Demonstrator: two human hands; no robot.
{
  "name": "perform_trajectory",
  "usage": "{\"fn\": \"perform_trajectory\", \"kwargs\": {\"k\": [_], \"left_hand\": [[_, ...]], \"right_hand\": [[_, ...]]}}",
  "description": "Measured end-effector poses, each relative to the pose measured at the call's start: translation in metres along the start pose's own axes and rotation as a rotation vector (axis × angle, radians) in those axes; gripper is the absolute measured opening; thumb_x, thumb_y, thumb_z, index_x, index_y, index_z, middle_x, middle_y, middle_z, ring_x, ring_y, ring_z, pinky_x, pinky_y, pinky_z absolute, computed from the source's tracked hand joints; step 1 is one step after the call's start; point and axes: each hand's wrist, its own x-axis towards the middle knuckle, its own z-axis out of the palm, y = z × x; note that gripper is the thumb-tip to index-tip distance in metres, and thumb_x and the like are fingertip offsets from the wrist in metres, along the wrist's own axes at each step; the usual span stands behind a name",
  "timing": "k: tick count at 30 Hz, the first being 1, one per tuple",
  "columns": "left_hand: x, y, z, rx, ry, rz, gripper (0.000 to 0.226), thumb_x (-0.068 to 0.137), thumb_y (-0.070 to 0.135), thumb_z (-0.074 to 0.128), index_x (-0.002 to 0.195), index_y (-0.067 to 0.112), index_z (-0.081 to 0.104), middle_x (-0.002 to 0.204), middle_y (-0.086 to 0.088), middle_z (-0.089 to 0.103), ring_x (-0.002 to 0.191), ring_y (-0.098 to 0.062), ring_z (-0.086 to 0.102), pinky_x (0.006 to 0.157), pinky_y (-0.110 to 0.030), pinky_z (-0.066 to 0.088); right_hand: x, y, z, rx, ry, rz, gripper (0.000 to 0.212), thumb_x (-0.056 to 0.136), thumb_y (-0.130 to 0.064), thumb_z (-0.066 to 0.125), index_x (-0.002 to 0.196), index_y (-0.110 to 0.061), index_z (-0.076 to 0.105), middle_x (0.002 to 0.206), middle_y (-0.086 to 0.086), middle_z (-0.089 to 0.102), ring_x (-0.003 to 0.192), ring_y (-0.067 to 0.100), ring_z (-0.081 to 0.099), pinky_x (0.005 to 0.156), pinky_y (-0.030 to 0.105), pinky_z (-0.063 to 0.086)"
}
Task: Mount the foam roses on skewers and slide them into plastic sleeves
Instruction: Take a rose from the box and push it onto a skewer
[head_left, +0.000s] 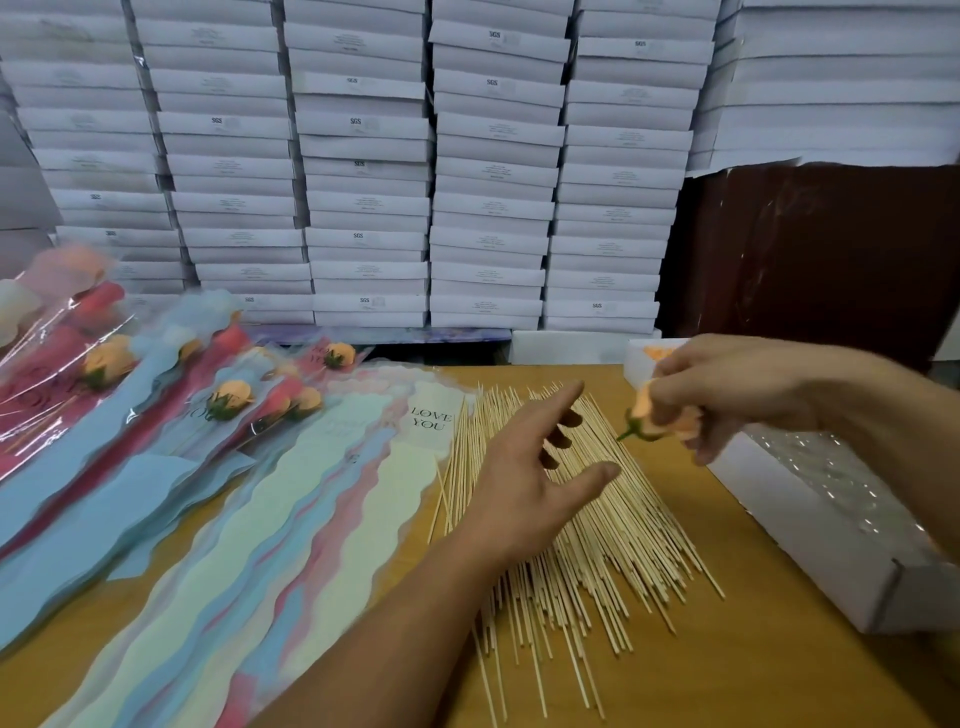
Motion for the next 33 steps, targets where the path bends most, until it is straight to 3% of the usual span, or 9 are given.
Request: {"fn": "perform_trajectory", "kwargs": {"k": [3, 7, 11, 14, 18, 22, 25, 28, 33], "left_hand": [[0.0, -0.001, 0.002, 0.073, 0.004, 0.052, 0.069, 0.082, 0.025, 0.081, 0.144, 0.024, 0.051, 0.115, 0.006, 0.059, 0.097, 0.0, 0.053, 0.083, -0.018, 0.046], [0.002, -0.007, -0.001, 0.182, 0.105, 0.071, 0.033, 0.083, 0.02, 0.078, 0.115, 0.021, 0.069, 0.09, 0.01, 0.057, 0.079, 0.001, 0.048, 0.073, -0.015, 0.039], [0.003, -0.014, -0.004, 0.223, 0.156, -0.021, 0.023, 0.085, 0.02, 0.074, 0.108, 0.023, 0.072, 0.089, 0.007, 0.065, 0.08, -0.007, 0.056, 0.073, -0.028, 0.048], [0.005, -0.017, -0.008, 0.145, 0.249, -0.16, 0.009, 0.09, 0.023, 0.07, 0.099, 0.025, 0.07, 0.08, 0.011, 0.065, 0.074, -0.005, 0.058, 0.066, -0.023, 0.047], [0.008, -0.023, -0.013, 0.124, 0.324, -0.332, 0.014, 0.094, 0.031, 0.064, 0.082, 0.025, 0.059, 0.07, 0.011, 0.059, 0.065, -0.004, 0.054, 0.055, -0.014, 0.032], [0.009, -0.026, -0.016, 0.049, 0.356, -0.397, 0.014, 0.095, 0.03, 0.061, 0.084, 0.021, 0.06, 0.072, 0.01, 0.059, 0.066, -0.004, 0.054, 0.054, -0.013, 0.034], [0.011, -0.026, -0.016, 0.004, 0.363, -0.419, 0.013, 0.095, 0.031, 0.06, 0.087, 0.021, 0.06, 0.076, 0.008, 0.063, 0.071, -0.007, 0.058, 0.058, -0.018, 0.035], [0.012, -0.025, -0.015, -0.042, 0.363, -0.432, 0.009, 0.095, 0.03, 0.061, 0.095, 0.021, 0.063, 0.083, 0.007, 0.067, 0.079, -0.012, 0.065, 0.07, -0.03, 0.051], [0.013, -0.024, -0.017, -0.181, 0.35, -0.492, 0.007, 0.095, 0.029, 0.061, 0.097, 0.024, 0.064, 0.092, 0.002, 0.072, 0.088, -0.021, 0.069, 0.086, -0.049, 0.055]], "right_hand": [[0.015, -0.018, 0.031, 0.032, -0.037, 0.009, 0.014, 0.085, -0.012, 0.07, 0.088, 0.002, 0.071, 0.071, 0.011, 0.064, 0.06, 0.019, 0.064, 0.062, 0.033, 0.059], [0.034, -0.022, 0.054, 0.137, -0.133, -0.009, 0.016, 0.087, -0.013, 0.069, 0.073, -0.006, 0.071, 0.065, 0.005, 0.063, 0.06, 0.017, 0.062, 0.064, 0.033, 0.059], [0.044, -0.01, 0.056, 0.308, -0.219, -0.041, 0.028, 0.094, -0.032, 0.07, 0.09, -0.005, 0.076, 0.076, 0.007, 0.066, 0.066, 0.019, 0.062, 0.068, 0.034, 0.058], [0.061, 0.001, 0.07, 0.441, 0.024, 0.008, 0.038, 0.098, -0.037, 0.064, 0.104, -0.001, 0.074, 0.073, 0.008, 0.066, 0.06, 0.018, 0.059, 0.063, 0.035, 0.057], [0.084, 0.004, 0.115, -0.202, 0.352, 0.04, 0.03, 0.096, -0.033, 0.065, 0.091, -0.006, 0.076, 0.083, 0.009, 0.074, 0.075, 0.022, 0.069, 0.068, 0.035, 0.055], [0.092, -0.003, 0.132, -0.373, 0.429, 0.03, 0.039, 0.088, -0.048, 0.072, 0.073, -0.015, 0.06, 0.071, 0.001, 0.061, 0.068, 0.02, 0.06, 0.054, 0.03, 0.039], [0.098, -0.001, 0.133, -0.386, 0.458, 0.029, 0.034, 0.087, -0.037, 0.075, 0.069, -0.014, 0.056, 0.071, 0.003, 0.06, 0.072, 0.025, 0.062, 0.055, 0.03, 0.039], [0.1, 0.002, 0.131, -0.324, 0.452, 0.059, 0.032, 0.087, -0.025, 0.073, 0.064, -0.013, 0.053, 0.062, 0.003, 0.055, 0.061, 0.022, 0.056, 0.051, 0.029, 0.037], [0.1, 0.005, 0.126, -0.158, 0.438, 0.098, 0.036, 0.087, -0.023, 0.07, 0.06, -0.014, 0.048, 0.056, 0.001, 0.049, 0.049, 0.018, 0.044, 0.048, 0.026, 0.031]]}}
